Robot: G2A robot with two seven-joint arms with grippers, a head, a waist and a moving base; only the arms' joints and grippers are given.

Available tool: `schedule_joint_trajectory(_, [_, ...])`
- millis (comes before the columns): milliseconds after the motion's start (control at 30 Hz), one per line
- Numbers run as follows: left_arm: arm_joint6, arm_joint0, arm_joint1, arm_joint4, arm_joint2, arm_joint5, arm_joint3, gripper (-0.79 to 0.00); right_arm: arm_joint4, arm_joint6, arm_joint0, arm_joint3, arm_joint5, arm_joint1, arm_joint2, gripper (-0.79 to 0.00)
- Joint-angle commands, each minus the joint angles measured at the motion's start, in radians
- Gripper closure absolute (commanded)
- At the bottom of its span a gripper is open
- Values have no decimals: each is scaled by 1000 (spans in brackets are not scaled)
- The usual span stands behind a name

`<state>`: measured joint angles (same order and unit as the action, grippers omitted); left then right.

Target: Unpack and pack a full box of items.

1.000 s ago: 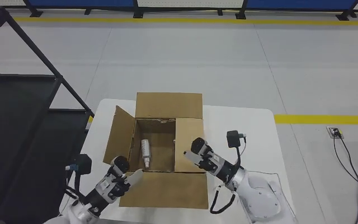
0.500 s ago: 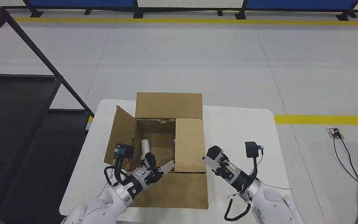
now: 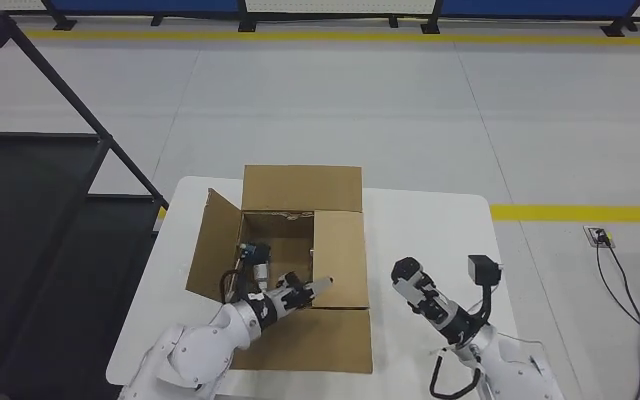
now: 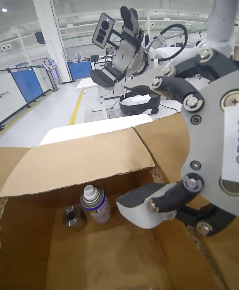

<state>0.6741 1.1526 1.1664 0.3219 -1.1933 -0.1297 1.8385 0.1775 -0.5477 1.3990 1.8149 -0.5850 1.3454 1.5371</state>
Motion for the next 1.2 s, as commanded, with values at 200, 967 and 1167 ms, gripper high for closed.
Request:
schedule_joint_trajectory(200, [50,-106,21,-57,90,-8,-129,-785,-33,9,52,5,-32,-15,54,-785])
schedule_joint_trajectory(967, [-81,-177,63,-126,226,28,-29,-785,-125,148,165,-1,-151,-42,167,-785])
schedule_joint_trajectory(1167, [-138,-272,105,-136,346,20,-131,-785,-179,231,234,-25,-253,-45,234,-785])
